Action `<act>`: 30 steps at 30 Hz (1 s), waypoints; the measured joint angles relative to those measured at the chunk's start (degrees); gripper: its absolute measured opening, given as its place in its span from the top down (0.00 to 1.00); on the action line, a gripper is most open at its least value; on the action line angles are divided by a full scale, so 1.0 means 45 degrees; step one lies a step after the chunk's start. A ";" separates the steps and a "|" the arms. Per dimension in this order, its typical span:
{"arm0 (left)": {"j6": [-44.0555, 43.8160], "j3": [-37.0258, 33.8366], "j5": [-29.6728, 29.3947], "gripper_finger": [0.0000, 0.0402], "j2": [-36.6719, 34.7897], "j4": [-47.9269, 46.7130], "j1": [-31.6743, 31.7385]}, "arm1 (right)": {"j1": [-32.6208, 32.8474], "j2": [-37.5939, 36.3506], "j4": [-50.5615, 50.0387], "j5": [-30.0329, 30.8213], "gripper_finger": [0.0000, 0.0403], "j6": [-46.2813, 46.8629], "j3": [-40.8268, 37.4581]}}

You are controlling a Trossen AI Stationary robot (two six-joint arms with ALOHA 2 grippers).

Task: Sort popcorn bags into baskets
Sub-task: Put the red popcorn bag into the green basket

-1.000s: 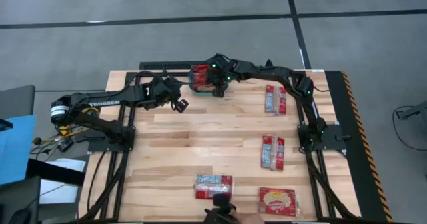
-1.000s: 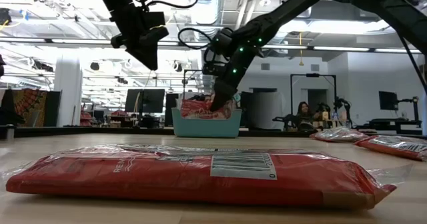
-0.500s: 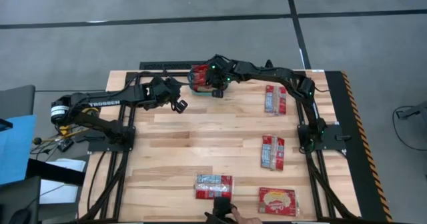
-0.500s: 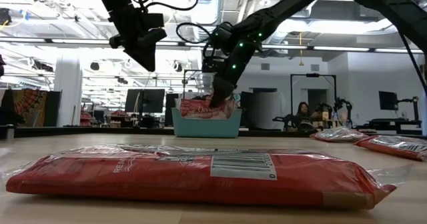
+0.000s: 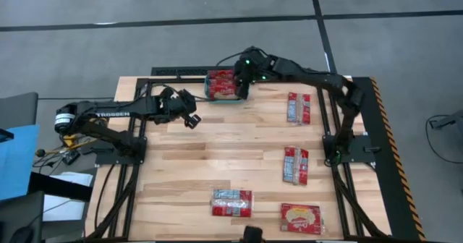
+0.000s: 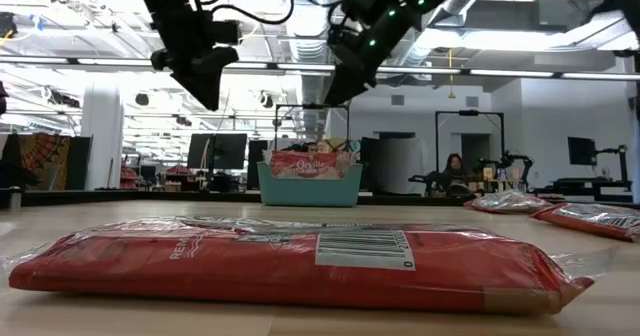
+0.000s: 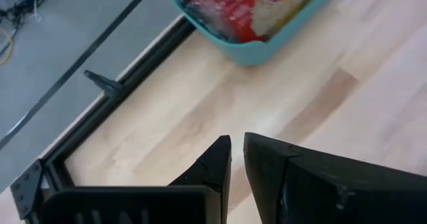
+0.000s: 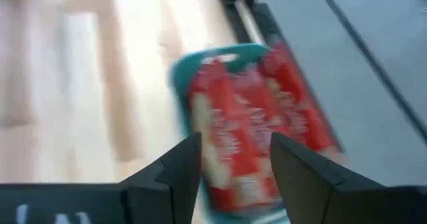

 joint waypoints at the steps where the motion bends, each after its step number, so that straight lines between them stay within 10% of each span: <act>1: -0.0034 0.0000 -0.0039 0.91 0.0000 -0.0034 -0.0217 | 0.0151 -0.0265 0.0197 -0.0168 0.52 0.0249 -0.0426; 8: 0.0455 -0.1525 0.0821 0.91 -0.0010 0.1837 -0.1760 | 0.2086 -0.2129 0.3346 -0.0809 0.59 0.2278 -0.4577; 19: 0.1131 -0.6114 0.7971 0.91 -0.0005 1.0722 -0.4786 | 0.6011 -0.2434 0.7112 -0.0502 0.58 0.5489 -0.7896; 30: 0.1861 -0.6536 0.3793 0.91 -0.0005 1.1793 -0.7843 | 0.8556 -0.1527 0.5317 0.4832 0.55 0.6464 -0.8063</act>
